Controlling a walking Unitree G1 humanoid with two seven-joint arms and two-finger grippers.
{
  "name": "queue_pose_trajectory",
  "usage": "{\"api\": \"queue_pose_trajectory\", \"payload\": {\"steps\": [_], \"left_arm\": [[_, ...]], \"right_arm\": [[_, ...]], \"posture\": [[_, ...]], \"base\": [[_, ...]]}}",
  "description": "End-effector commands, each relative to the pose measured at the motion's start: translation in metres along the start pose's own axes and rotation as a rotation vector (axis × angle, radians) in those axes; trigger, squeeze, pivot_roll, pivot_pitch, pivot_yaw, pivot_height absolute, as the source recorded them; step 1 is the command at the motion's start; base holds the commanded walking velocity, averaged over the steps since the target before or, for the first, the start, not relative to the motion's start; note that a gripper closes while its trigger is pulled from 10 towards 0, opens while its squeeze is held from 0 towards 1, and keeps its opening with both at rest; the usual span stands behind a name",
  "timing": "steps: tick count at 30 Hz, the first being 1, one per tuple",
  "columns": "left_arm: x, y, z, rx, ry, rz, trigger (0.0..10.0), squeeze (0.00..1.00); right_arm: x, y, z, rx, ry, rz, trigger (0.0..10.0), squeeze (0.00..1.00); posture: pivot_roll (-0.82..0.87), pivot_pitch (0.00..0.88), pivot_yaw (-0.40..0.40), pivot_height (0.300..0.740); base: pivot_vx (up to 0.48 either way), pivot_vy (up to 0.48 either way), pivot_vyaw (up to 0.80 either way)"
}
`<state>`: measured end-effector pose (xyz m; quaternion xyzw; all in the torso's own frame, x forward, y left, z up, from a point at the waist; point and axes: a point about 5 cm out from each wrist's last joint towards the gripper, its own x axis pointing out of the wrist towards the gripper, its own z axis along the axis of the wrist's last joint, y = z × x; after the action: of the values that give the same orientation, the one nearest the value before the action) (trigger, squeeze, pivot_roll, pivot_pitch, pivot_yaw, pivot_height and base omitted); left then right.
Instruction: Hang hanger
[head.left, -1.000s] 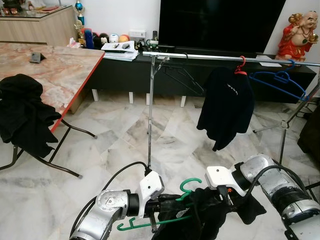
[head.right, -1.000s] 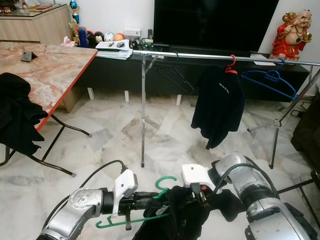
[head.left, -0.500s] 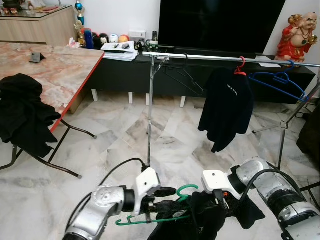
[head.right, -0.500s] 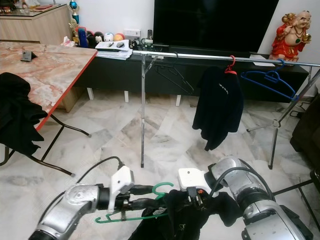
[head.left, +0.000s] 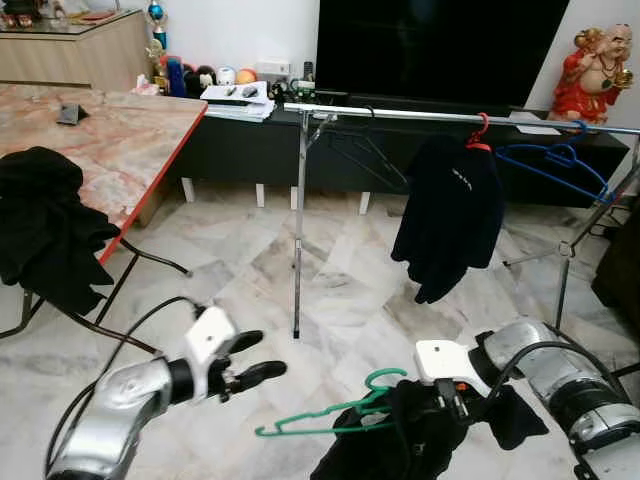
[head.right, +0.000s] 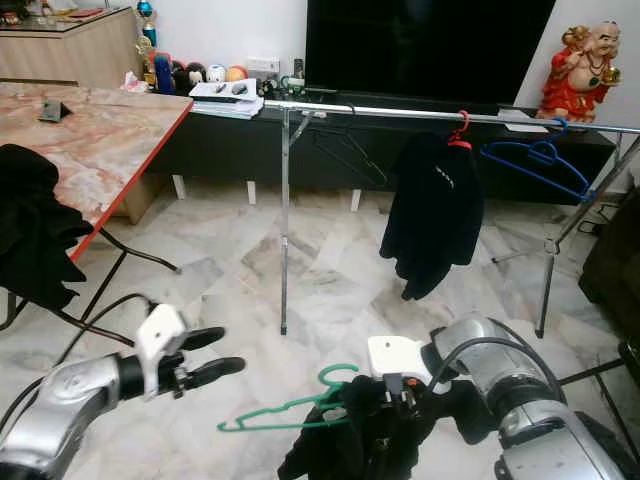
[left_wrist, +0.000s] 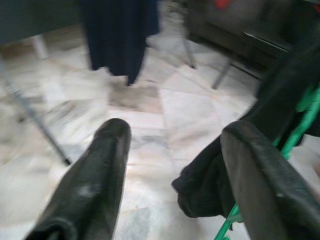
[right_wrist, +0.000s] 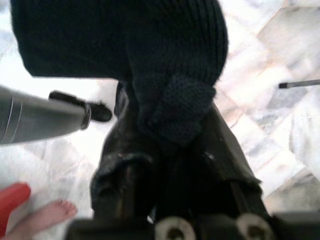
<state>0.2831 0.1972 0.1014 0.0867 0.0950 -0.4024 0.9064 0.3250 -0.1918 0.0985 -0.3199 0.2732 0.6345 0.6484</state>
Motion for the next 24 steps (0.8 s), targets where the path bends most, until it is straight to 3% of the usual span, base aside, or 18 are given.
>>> {"api": "queue_pose_trajectory", "payload": {"steps": [1,9,10,11,12,13,14,17,21,24], "left_arm": [[-0.006,0.002,-0.004,-0.025,-0.015,0.051,10.0,1.00],[-0.019,-0.005,-0.037,-0.126,0.013,0.200,10.0,1.00],[-0.018,-0.006,-0.042,-0.151,0.011,0.222,10.0,0.78],[-0.016,-0.008,-0.050,-0.179,0.015,0.259,10.0,0.13],[-0.016,-0.007,-0.056,-0.189,0.022,0.311,10.0,0.00],[-0.016,-0.007,-0.056,-0.189,0.022,0.311,10.0,0.00],[-0.017,-0.003,-0.062,-0.211,0.028,0.390,10.0,0.00],[-0.017,-0.003,-0.069,-0.255,0.026,0.426,10.0,0.00],[-0.004,-0.018,-0.072,-0.258,0.042,0.330,10.0,0.00],[0.004,-0.024,-0.071,-0.259,0.035,0.290,10.0,0.00]], "right_arm": [[-0.014,-0.010,0.009,-0.018,-0.051,-0.066,0.0,0.00],[-0.030,-0.021,0.021,-0.040,-0.107,-0.135,0.0,0.00],[-0.032,-0.023,0.023,-0.048,-0.109,-0.147,0.0,0.00],[-0.034,-0.026,0.027,-0.061,-0.108,-0.160,0.0,0.00],[-0.035,-0.027,0.029,-0.072,-0.110,-0.171,0.0,0.00],[-0.035,-0.027,0.029,-0.072,-0.110,-0.171,0.0,0.00],[-0.036,-0.030,0.034,-0.086,-0.124,-0.187,0.0,0.00],[-0.038,-0.032,0.039,-0.099,-0.152,-0.205,0.0,0.00],[-0.036,-0.036,0.062,-0.142,-0.284,-0.195,0.0,0.00],[-0.033,-0.035,0.071,-0.175,-0.323,-0.167,0.0,0.00]], "posture": [[0.07,0.021,-0.121,0.740],[0.07,0.025,-0.126,0.740],[0.07,0.025,-0.124,0.740],[0.07,0.025,-0.125,0.740],[0.06,0.025,-0.124,0.740],[0.06,0.025,-0.124,0.740],[0.06,0.026,-0.125,0.740],[0.06,0.025,-0.125,0.740],[0.06,0.027,-0.123,0.740],[0.06,0.028,-0.121,0.740]], "base": [[0.000,0.000,0.00],[0.000,0.000,0.00],[0.000,0.000,0.00],[0.000,0.000,0.00],[0.000,0.000,0.00],[0.000,0.000,0.00],[0.000,0.000,0.00],[0.000,0.000,0.00],[0.000,0.000,0.00],[0.000,0.000,0.00]]}}
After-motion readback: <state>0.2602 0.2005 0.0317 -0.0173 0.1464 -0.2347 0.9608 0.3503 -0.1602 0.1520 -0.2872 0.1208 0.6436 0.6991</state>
